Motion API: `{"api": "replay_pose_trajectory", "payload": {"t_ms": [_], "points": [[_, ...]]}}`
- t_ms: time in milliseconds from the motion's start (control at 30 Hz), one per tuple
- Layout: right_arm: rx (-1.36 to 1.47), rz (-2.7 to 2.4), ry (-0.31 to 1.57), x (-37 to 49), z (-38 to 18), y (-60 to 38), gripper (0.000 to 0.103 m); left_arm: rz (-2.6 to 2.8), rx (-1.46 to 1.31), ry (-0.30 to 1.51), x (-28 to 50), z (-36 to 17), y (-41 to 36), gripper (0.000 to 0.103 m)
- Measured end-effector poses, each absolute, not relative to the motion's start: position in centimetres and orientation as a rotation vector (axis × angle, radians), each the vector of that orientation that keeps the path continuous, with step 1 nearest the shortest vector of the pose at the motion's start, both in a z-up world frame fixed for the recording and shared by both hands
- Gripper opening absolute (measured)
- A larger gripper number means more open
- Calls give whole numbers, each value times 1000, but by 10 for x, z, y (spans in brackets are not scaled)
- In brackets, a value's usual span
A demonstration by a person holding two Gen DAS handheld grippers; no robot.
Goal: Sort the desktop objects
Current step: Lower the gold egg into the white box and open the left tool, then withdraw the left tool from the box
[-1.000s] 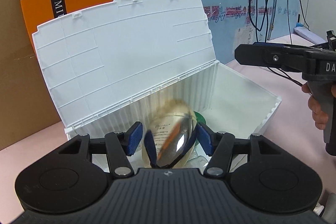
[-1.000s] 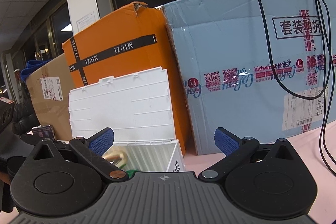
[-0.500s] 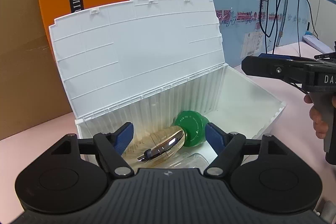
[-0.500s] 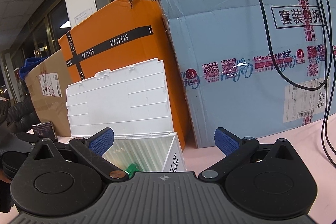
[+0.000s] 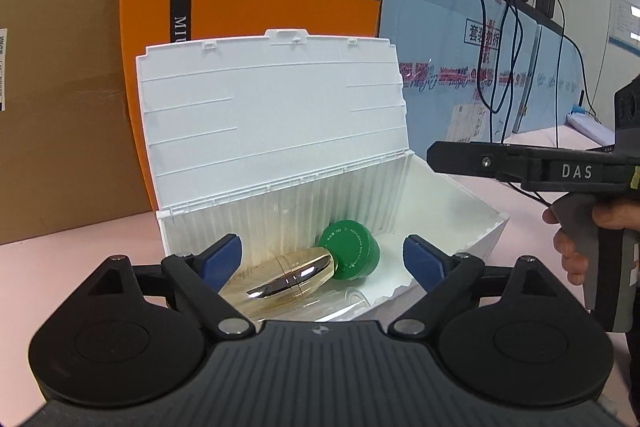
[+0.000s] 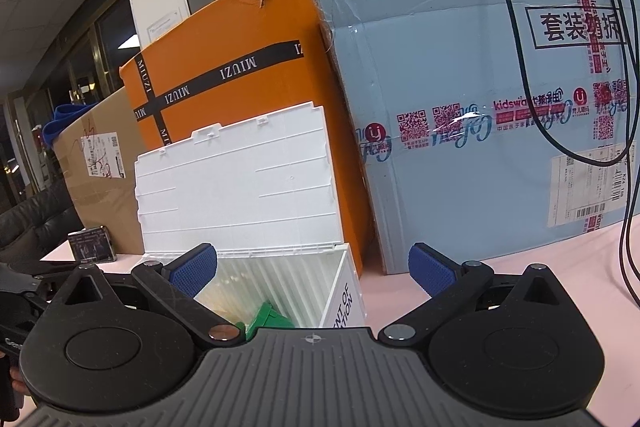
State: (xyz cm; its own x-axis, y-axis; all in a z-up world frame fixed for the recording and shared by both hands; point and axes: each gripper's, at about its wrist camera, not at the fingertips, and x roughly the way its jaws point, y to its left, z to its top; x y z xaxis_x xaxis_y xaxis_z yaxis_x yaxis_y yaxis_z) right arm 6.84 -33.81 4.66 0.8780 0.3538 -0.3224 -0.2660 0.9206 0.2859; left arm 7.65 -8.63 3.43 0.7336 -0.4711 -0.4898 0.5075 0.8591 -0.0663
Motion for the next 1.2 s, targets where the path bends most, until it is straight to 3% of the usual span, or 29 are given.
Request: {"api": "replay_pose_trajectory", "payload": {"t_ms": [67,567,1200], "points": [[232,332,383,68,46,-336,103,-518,56,471,67,35,-83,103],[206,347,396,51,39,-322,103,-481,-143,311,20,30,-38,103],[158,367,461,19,22,-294,103,-382,-92,416,1,-1,-15,103]]}}
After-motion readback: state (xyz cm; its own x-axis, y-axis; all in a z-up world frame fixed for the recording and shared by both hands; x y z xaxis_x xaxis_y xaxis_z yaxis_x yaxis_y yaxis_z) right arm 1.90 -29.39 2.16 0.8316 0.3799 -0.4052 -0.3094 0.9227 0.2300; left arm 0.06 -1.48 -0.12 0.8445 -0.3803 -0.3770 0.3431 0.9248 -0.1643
